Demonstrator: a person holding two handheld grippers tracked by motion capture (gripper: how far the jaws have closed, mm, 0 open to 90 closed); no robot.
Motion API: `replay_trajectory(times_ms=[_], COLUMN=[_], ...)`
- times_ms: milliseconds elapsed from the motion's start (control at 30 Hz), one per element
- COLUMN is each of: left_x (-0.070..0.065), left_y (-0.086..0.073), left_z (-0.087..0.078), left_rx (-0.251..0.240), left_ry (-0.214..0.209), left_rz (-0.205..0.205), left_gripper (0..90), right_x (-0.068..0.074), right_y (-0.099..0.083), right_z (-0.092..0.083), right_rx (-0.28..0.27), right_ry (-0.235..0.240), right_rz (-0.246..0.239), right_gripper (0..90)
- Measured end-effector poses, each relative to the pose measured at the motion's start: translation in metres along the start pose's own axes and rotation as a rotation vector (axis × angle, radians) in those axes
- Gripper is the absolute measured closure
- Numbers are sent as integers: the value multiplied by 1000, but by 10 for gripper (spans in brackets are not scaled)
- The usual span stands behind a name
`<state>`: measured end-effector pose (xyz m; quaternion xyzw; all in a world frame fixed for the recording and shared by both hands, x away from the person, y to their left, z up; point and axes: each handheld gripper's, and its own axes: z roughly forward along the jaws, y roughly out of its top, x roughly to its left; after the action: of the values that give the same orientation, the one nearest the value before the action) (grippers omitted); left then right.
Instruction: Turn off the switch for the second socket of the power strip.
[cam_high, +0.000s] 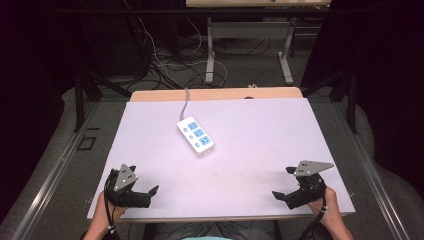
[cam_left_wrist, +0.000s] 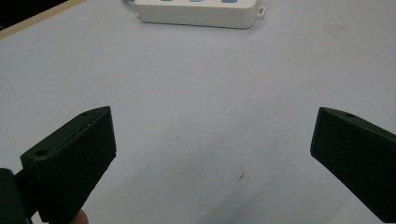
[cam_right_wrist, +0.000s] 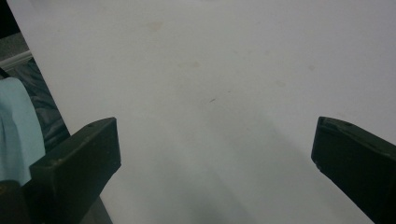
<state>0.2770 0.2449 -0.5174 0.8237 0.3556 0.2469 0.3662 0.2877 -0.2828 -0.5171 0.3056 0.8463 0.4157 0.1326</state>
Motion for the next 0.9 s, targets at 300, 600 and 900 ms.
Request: replay_trajectory(times_ms=[300, 600, 900], left_x=[2, 2, 2], left_y=[1, 7, 10], left_z=[0, 1, 3], left_rx=[-5, -21, -5], left_ry=[3, 20, 23], left_rz=[-35, -55, -46], left_gripper=[0, 0, 0], right_x=[-1, -2, -3], right_y=[0, 1, 1], right_z=[1, 2, 3], right_rx=[-13, -23, -1], right_ry=[-20, -24, -17], right_rz=[-2, -16, -8], right_gripper=[0, 0, 2])
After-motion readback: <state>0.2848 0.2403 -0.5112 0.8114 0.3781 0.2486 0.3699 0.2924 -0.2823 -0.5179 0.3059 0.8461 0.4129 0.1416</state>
